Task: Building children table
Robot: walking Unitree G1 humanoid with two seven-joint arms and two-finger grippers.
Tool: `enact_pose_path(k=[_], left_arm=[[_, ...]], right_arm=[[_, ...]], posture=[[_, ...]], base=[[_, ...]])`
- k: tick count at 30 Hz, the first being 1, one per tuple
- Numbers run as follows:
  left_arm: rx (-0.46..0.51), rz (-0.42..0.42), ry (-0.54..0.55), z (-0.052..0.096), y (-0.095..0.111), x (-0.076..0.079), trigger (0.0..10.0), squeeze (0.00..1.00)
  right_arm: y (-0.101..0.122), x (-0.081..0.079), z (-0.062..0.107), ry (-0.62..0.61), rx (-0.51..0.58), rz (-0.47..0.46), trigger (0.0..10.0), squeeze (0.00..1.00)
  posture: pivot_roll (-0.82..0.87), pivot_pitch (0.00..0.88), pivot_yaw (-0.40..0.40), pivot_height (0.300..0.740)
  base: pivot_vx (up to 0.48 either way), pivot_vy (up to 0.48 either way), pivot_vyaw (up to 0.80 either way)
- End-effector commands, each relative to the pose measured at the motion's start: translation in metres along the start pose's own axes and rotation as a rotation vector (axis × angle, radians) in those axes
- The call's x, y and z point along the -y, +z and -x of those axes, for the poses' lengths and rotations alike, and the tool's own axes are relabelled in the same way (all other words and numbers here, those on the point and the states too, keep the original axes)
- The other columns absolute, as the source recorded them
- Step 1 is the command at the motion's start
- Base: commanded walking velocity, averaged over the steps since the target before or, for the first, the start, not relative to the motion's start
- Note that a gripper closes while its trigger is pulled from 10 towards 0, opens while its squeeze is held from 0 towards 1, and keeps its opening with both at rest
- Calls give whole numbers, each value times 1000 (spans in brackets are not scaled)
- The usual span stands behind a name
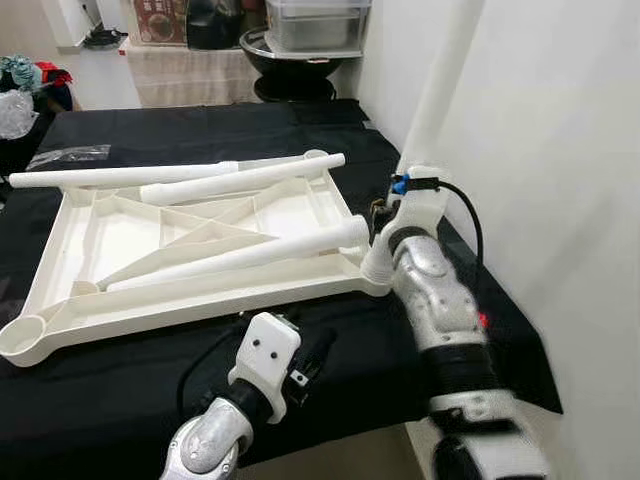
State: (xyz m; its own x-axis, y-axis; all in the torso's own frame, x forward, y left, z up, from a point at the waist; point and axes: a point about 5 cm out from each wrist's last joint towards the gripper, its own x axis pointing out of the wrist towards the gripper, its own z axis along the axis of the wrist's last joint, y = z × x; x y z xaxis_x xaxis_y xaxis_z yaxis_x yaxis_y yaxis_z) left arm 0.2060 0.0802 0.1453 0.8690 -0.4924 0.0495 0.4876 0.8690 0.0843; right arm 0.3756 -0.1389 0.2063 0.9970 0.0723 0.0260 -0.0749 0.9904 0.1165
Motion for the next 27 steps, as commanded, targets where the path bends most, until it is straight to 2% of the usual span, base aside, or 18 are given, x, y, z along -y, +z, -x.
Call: enact_pose_path(k=[1,2,3,5,6,8,10,12,13,14,16,18,19,20,21,27], left_arm=[[-10,-1,-4,0,-3,1,10000,0],[-10,-1,-4,0,-3,1,10000,0],[-10,-1,-3,0,-2,1,10000,0],[-10,-1,-3,0,-2,1,10000,0],[-8,6,-14,0,-2,2,10000,0],[-8,6,-14,0,-2,2,10000,0],[-6,10,-30,-1,-2,4,10000,0],[-6,10,-30,-1,-2,4,10000,0],[-6,7,-30,-1,-2,3,10000,0],[-7,5,-27,-1,-1,3,10000,0],[-7,5,-27,-1,-1,3,10000,0],[-9,2,-24,-1,-1,2,10000,0],[-9,1,-22,0,-1,2,10000,0],[-9,1,-22,0,-1,2,10000,0],[-9,0,-20,-1,-1,2,10000,0],[-9,0,-20,-1,-1,2,10000,0]], right_arm=[[8,7,-3,33,21,-45,10000,0],[8,7,-3,33,21,-45,10000,0],[12,14,-4,120,2,-105,10000,0],[12,14,-4,120,2,-105,10000,0],[15,20,-1,296,-19,-101,10000,0],[15,20,-1,296,-19,-101,10000,0],[15,16,19,747,-62,-69,10000,0],[15,16,19,747,-62,-69,10000,0],[15,9,29,923,-84,-73,10000,0],[14,2,34,1018,-90,-65,10000,0],[14,2,34,1018,-90,-65,10000,0],[14,-9,35,1108,-87,-56,10000,0],[14,-16,33,1133,-79,-44,10000,0],[14,-16,33,1133,-79,-44,10000,0],[14,-24,28,1146,-71,-18,10000,0],[16,-30,28,1198,-61,-40,10000,0]], posture=[[26,62,-69,740],[26,62,-69,740],[21,62,-66,740],[21,62,-66,740],[24,62,-67,740],[24,62,-67,740],[25,63,-66,740],[25,63,-66,740],[34,65,-66,740],[36,65,-67,740],[36,65,-67,740],[36,65,-67,740],[36,65,-67,740],[36,65,-67,740],[41,65,-68,740],[39,67,-70,740]], base=[[0,0,0],[0,0,0],[0,0,0],[0,0,0],[0,0,0],[0,0,0],[0,0,0],[0,0,0],[0,0,0],[0,0,0],[0,0,0],[0,0,0],[0,0,0],[0,0,0],[0,0,0],[0,0,0]])
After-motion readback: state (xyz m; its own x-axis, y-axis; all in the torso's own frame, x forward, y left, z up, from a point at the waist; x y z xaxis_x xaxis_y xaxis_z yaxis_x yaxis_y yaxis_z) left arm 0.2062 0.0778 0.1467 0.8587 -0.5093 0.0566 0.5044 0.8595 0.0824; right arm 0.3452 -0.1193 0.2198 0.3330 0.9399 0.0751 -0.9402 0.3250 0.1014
